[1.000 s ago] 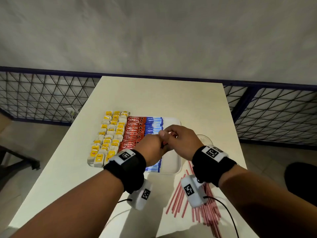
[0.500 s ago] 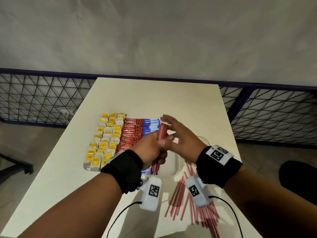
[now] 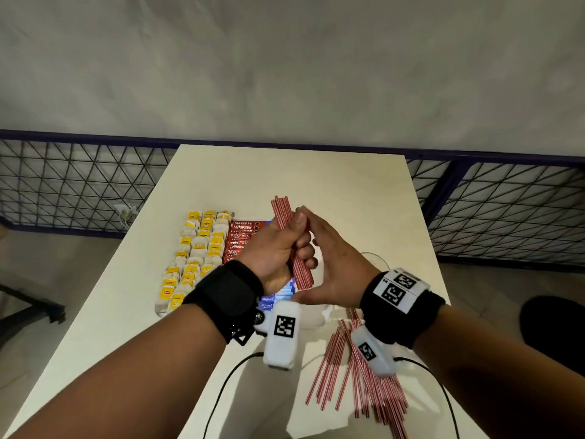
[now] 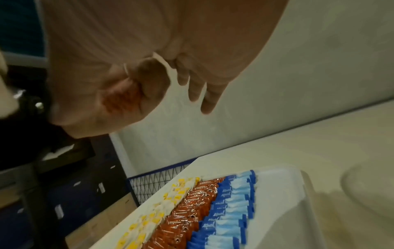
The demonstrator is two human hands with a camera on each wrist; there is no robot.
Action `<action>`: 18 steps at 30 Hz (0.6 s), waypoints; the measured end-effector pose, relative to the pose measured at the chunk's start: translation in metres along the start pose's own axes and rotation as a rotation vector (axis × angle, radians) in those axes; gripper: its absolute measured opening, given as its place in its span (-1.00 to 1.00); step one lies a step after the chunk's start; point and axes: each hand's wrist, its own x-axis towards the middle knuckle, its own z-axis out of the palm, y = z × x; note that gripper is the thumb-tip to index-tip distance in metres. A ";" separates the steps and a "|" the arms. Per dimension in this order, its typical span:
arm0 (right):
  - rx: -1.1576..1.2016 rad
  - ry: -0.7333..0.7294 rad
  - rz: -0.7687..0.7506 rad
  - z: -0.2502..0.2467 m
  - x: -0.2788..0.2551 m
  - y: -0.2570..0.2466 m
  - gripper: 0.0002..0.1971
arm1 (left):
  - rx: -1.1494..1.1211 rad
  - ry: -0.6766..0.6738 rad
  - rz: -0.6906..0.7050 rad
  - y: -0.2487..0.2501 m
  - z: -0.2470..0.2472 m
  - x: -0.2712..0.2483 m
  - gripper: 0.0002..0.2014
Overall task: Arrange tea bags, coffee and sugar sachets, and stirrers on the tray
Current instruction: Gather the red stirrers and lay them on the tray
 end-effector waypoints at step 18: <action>1.359 -0.022 0.463 0.003 -0.014 0.015 -0.24 | 0.769 -0.117 0.117 -0.036 -0.002 -0.012 -0.82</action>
